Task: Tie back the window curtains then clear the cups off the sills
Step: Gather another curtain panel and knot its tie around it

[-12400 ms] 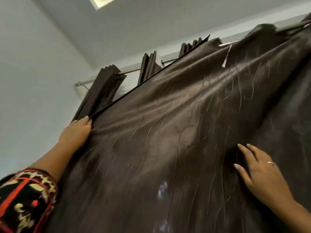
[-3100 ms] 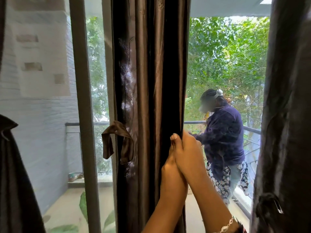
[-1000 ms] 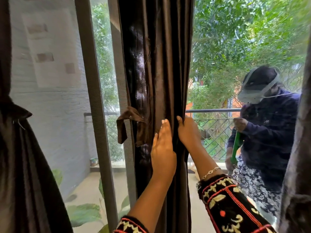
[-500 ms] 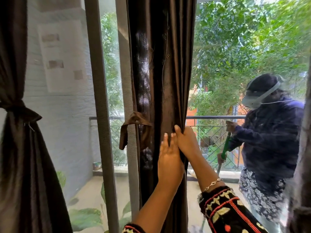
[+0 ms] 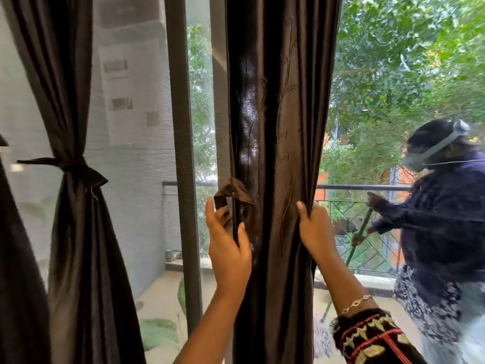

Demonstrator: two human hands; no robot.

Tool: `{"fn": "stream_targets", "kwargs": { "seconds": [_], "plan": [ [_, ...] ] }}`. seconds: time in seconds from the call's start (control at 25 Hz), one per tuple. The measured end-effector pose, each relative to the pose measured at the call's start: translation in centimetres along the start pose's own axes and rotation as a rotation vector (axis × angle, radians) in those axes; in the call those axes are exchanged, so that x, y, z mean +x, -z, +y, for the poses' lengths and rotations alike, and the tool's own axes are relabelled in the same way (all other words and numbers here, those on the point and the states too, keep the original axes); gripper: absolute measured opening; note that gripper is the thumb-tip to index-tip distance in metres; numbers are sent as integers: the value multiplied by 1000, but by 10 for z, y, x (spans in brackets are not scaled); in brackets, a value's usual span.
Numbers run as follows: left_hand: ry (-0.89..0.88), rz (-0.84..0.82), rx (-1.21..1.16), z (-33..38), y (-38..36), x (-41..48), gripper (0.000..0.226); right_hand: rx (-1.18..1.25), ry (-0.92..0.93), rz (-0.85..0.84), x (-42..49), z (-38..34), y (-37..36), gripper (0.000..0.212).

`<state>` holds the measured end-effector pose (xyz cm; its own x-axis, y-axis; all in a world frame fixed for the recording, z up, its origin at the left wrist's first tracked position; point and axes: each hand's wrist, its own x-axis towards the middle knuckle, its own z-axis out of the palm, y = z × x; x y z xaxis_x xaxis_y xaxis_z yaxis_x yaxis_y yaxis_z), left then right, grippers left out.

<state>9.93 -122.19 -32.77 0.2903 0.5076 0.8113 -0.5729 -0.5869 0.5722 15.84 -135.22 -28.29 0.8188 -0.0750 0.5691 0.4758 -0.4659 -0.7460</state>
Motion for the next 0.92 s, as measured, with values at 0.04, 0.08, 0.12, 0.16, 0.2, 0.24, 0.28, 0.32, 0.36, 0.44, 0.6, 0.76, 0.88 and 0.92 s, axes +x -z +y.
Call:
{"fn": "stream_targets", "kwargs": {
  "seconds": [0.04, 0.08, 0.12, 0.16, 0.2, 0.24, 0.28, 0.32, 0.36, 0.44, 0.6, 0.76, 0.88, 0.92],
  "plan": [
    [-4, -14, 3, 2, -1, 8, 77, 4, 6, 1, -1, 0, -1, 28],
    [-6, -27, 8, 4, -1, 16, 76, 12, 10, 0, -3, -1, -2, 26],
    [-4, -42, 17, 6, -2, 24, 74, 19, 11, -2, -4, -2, -2, 25],
    [-3, -59, 29, 8, -3, 31, 72, 22, 13, 0, -5, -3, -2, 28],
    [-4, -75, 43, 9, -4, 37, 68, 23, 13, 2, -5, -3, -3, 31],
    [-9, -90, 53, 10, -4, 41, 64, 24, 14, 5, -6, -3, -3, 33],
    [-10, -109, 59, 10, -5, 45, 61, 20, 11, 4, -6, -3, -3, 34],
    [-5, -129, 61, 10, -6, 47, 56, 11, 9, 5, -7, -4, -2, 35],
    [5, -144, 46, 9, -7, 50, 48, 3, 11, 7, -8, -5, -3, 36],
    [70, -175, -62, 7, -13, 51, 27, -18, 29, 15, -8, -7, -5, 35],
    [455, -284, -254, 38, -22, 34, 36, -140, 34, 6, -11, -13, -11, 31],
    [533, -423, -221, 55, -28, 17, 49, -237, 32, -10, -16, -21, -17, 14],
    [536, -510, -279, 56, -38, 14, 56, -247, 62, -40, -21, -29, -18, 22],
    [491, -529, -307, 55, -39, 14, 62, -178, 63, -60, -24, -30, -18, 23]
  ]
}}
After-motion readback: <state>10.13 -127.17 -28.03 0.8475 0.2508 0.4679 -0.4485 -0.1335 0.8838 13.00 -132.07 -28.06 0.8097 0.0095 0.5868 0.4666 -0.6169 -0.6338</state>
